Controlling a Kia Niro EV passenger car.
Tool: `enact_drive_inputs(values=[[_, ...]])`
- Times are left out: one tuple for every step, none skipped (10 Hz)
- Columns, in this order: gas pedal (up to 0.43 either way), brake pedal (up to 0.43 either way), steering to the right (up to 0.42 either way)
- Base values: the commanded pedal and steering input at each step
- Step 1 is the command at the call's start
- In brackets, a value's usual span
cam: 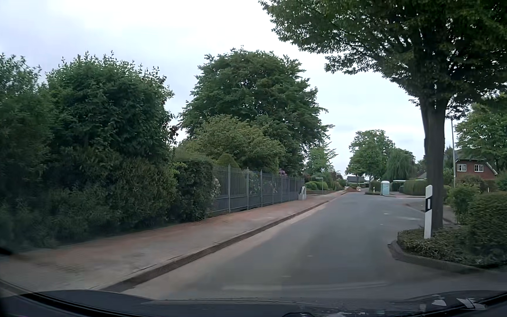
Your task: Follow the waypoints while adhering to traffic rules and regulations
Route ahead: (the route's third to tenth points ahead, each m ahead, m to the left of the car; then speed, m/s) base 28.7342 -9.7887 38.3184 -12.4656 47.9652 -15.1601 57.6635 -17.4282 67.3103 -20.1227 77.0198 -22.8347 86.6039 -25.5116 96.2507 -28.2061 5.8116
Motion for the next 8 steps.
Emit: enact_drive_inputs(values=[[0.098,0.0,0.039],[0.098,0.0,0.05],[0.087,0.0,0.055],[0.087,0.0,0.061],[0.087,0.0,0.07],[0.087,0.0,0.083],[0.087,0.0,0.101],[0.087,0.0,0.123]])
